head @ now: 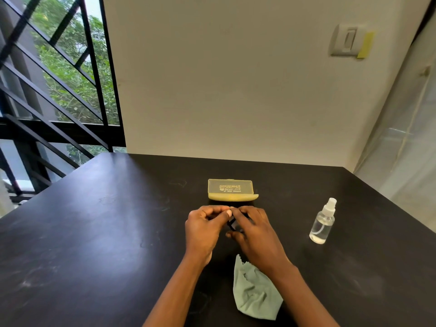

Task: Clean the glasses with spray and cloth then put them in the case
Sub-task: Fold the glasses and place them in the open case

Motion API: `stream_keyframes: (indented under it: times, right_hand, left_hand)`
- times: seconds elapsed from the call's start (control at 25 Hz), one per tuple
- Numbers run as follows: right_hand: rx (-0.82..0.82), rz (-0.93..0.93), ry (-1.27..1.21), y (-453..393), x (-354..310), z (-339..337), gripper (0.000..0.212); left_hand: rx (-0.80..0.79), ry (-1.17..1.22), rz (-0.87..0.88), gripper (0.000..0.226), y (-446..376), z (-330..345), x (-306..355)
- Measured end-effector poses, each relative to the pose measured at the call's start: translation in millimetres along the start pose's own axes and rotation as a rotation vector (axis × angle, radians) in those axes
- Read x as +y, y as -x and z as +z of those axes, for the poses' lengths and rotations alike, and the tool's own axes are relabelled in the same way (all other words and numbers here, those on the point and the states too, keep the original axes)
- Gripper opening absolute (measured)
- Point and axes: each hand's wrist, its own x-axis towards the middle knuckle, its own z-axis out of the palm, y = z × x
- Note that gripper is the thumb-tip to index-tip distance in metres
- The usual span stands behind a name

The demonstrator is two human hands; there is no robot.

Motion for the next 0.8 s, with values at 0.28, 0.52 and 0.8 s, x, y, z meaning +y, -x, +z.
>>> stream_keyframes:
  times: [0.28, 0.52, 0.8]
  right_hand:
    - [-0.02, 0.079, -0.201, -1.3, 0.6, -14.4, 0.051]
    - [0.043, 0.333, -0.689, -3.4, -1.5, -32.7, 0.048]
    - [0.142, 0.606, -1.582, 3.7, 6.3, -31.3, 0.081]
  left_hand:
    - [0.042, 0.157, -0.162, 0.014, -2.9, -1.0, 0.6]
    - [0.085, 0.217, -0.389, 0.02, -4.1, -6.3, -5.6]
    - [0.071, 0.449, -0.577, 0.016, -2.8, -5.2, -3.8]
